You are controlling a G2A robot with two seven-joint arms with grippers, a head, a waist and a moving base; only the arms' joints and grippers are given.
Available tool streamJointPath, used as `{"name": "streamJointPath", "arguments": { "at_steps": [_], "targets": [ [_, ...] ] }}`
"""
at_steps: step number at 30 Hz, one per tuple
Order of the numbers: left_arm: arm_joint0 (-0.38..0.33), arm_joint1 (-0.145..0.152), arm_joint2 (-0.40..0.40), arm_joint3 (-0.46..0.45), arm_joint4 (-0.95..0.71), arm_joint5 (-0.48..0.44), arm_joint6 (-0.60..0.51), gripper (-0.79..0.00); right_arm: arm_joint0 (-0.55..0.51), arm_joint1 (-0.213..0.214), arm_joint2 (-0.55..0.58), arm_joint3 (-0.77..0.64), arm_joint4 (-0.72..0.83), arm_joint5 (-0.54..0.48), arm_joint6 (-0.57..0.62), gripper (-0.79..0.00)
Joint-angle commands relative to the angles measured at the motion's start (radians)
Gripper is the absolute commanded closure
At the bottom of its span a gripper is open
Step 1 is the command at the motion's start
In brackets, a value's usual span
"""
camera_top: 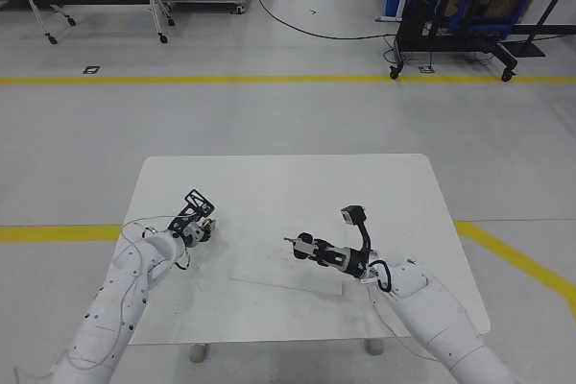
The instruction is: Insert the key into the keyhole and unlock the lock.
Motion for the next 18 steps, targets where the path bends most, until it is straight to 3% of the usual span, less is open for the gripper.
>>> {"name": "streamJointPath", "arguments": {
  "at_steps": [1,10,18],
  "targets": [
    [0.001,0.001,-0.003,-0.001,-0.006,-0.013,-0.008,0.000,0.000,0.000,0.000,0.000,0.000,0.000,0.000,0.000],
    [0.024,0.006,-0.030,-0.047,-0.066,-0.061,-0.070,0.000,0.000,0.000,0.000,0.000,0.000,0.000,0.000,0.000],
    [0.051,0.011,-0.098,-0.132,-0.486,-0.244,-0.236,0.000,0.000,0.000,0.000,0.000,0.000,0.000,0.000,0.000]
  ]
}}
